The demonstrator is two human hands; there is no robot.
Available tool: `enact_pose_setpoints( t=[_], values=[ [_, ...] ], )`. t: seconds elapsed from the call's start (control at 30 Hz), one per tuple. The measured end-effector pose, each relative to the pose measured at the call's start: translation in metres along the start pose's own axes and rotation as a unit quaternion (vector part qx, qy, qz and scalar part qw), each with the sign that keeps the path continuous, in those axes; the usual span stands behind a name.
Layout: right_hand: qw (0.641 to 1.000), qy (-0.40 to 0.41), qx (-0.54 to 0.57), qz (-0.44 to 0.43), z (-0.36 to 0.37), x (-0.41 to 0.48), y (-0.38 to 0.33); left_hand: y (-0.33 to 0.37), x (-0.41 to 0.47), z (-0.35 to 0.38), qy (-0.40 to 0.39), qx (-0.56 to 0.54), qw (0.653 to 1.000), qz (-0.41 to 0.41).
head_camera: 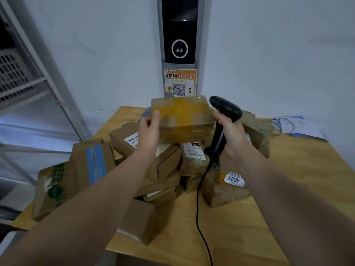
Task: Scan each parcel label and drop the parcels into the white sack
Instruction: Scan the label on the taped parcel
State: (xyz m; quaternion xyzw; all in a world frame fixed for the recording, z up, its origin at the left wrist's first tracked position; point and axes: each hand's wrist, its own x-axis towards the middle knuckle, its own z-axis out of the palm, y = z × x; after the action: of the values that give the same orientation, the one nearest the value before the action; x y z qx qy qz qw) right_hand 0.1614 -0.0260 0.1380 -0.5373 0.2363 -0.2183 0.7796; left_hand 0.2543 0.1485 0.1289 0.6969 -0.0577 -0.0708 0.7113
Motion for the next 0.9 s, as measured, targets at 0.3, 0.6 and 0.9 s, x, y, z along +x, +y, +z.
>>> enact_pose_setpoints(
  t=[0.3,0.6,0.9],
  values=[
    [0.996,0.002,0.086,0.015,-0.027,-0.055,0.013,0.009,-0.029,-0.020,-0.071,0.011,0.994,0.087],
    [0.995,0.064,0.073,0.010,-0.038,-0.073,0.031,0.013,-0.050,-0.010,-0.075,-0.016,0.996,0.053],
    [0.982,0.054,0.178,-0.023,-0.029,-0.090,0.027,0.012,-0.069,-0.017,-0.050,-0.134,0.989,-0.023]
  ],
)
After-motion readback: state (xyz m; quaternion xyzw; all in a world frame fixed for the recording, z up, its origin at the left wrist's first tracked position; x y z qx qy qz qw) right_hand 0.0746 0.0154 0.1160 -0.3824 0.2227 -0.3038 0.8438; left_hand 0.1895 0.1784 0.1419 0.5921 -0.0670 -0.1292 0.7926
